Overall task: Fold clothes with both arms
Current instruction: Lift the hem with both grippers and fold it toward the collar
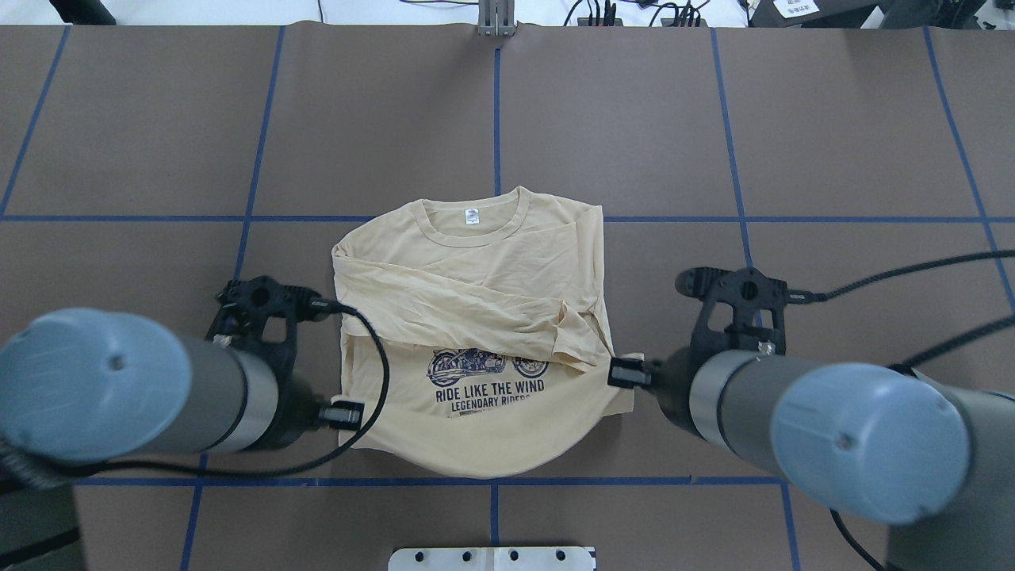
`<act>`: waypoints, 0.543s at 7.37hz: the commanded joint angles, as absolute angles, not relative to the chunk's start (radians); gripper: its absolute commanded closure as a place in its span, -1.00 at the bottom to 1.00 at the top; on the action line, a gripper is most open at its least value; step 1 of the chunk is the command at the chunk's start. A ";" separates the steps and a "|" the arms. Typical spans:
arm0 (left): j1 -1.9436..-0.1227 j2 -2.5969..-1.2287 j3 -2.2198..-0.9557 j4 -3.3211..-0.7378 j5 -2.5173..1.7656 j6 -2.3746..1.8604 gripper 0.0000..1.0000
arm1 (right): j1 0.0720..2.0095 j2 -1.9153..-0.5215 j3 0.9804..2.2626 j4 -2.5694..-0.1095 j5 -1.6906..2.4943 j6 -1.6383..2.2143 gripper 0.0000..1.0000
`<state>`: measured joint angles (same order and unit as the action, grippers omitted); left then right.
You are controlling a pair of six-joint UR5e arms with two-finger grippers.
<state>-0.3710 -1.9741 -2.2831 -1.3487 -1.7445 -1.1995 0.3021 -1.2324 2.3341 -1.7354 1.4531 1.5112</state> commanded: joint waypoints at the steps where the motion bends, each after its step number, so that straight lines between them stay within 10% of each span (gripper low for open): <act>1: -0.536 -2.054 -2.090 -1.415 -1.712 -1.048 1.00 | 0.466 -1.167 2.163 -1.673 1.465 1.444 1.00; 4: -0.623 -2.071 -2.036 -1.445 -1.692 -0.986 1.00 | 0.551 -1.080 1.980 -1.563 1.513 1.440 1.00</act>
<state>-0.5927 -2.0591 -2.0667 -1.4230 -1.7079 -1.0014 0.5210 -1.1302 2.0637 -1.5992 1.5051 1.4418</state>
